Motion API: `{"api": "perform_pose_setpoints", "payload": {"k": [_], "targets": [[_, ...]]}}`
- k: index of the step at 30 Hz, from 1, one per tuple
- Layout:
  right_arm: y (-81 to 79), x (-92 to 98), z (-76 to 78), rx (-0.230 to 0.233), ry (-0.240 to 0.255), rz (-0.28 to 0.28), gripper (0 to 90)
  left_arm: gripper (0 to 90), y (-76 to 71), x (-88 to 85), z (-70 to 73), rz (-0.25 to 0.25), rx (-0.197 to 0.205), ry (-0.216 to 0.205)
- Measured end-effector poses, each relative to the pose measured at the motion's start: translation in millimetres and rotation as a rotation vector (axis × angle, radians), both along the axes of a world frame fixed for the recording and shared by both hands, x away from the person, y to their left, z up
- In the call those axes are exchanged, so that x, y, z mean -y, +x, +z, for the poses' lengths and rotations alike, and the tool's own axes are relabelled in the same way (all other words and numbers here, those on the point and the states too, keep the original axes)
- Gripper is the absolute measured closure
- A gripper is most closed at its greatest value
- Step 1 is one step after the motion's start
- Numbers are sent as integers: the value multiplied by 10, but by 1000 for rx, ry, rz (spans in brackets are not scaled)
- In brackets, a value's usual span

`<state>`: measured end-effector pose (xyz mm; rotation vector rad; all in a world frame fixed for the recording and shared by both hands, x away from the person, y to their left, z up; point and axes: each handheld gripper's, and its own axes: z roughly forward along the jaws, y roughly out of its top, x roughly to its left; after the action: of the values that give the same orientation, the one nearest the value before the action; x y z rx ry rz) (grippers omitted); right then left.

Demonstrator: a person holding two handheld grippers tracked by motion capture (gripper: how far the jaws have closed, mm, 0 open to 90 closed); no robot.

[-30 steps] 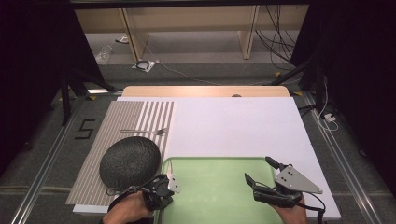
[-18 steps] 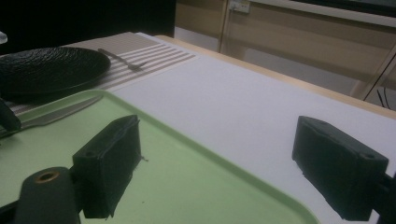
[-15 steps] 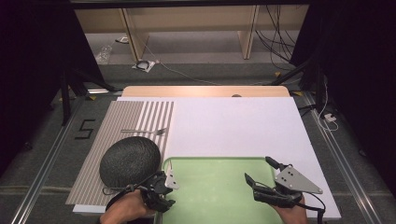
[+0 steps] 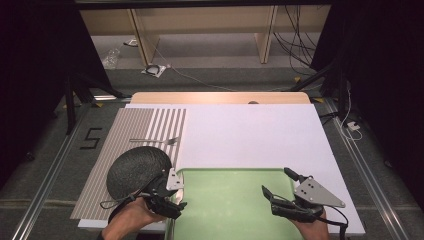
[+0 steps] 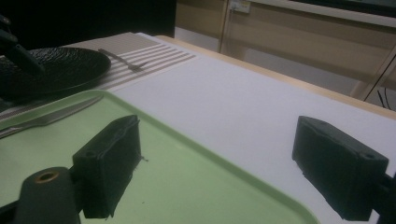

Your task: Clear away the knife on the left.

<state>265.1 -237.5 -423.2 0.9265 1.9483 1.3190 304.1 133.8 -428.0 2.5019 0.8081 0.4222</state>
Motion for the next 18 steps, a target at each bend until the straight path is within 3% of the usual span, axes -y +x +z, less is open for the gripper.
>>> {"api": "perform_pose_setpoints", "payload": {"k": [18], "targets": [[1, 3, -2, -3, 4, 0, 161, 197, 117, -223, 115, 85, 59, -49]]}}
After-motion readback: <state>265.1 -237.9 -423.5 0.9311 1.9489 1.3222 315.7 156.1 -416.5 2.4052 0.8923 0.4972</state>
